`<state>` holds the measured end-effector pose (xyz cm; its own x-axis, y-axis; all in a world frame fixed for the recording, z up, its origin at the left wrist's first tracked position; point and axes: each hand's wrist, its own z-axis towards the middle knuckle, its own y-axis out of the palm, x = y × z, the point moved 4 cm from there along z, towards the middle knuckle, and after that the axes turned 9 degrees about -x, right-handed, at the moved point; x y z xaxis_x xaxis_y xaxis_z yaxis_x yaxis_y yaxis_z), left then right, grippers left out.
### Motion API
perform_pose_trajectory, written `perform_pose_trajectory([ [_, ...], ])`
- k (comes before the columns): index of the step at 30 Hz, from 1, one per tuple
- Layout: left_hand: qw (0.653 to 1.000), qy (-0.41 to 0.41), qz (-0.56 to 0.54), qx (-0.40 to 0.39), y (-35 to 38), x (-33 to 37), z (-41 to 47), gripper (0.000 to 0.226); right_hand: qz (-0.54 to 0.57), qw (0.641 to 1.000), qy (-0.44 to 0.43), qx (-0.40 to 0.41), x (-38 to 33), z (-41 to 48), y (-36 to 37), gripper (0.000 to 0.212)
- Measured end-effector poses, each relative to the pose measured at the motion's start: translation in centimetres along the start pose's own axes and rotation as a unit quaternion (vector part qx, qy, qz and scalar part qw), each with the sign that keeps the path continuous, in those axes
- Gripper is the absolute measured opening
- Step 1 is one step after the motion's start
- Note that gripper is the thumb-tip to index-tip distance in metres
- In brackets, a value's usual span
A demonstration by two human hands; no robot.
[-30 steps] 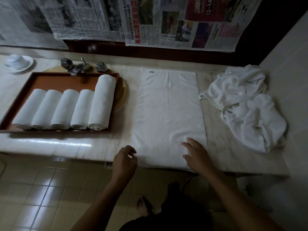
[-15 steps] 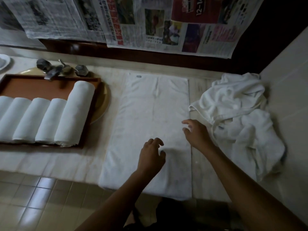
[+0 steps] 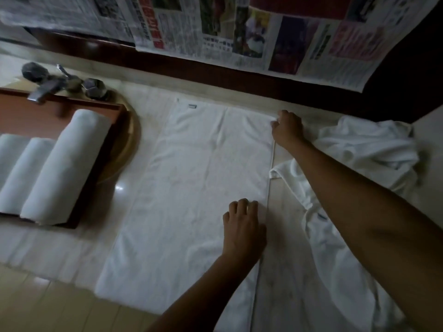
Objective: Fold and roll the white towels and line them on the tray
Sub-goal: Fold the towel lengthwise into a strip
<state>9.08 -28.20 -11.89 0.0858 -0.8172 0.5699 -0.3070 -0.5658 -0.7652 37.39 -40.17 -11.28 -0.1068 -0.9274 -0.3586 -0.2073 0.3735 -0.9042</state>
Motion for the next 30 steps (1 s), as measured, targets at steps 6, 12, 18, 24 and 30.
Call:
perform_pose_trajectory([
  [6, 0.998, -0.028, 0.060, 0.025, 1.1, 0.6, 1.2, 0.042, 0.007, 0.999, 0.015, -0.034, 0.5, 3.7, 0.7, 0.041],
  [12, 0.993, -0.045, 0.104, 0.043, 1.3, 0.7, 2.2, 0.046, 0.167, 0.981, 0.058, -0.085, 1.3, 4.5, -0.6, 0.032],
  [18, 0.994, -0.054, 0.094, 0.012, 1.1, 1.1, 2.6, 0.025, 0.391, 0.914, 0.072, -0.074, 1.2, 3.7, -1.4, 0.007],
  [24, 0.997, -0.062, -0.027, -0.034, -1.7, 0.0, 2.6, 0.010, 0.557, 0.823, 0.054, -0.097, -1.4, 2.7, -2.0, 0.014],
  [30, 0.939, -0.122, -0.322, -0.020, -9.7, -4.6, 0.6, 0.020, 0.517, 0.846, -0.041, -0.125, -7.3, 1.9, -1.9, 0.026],
])
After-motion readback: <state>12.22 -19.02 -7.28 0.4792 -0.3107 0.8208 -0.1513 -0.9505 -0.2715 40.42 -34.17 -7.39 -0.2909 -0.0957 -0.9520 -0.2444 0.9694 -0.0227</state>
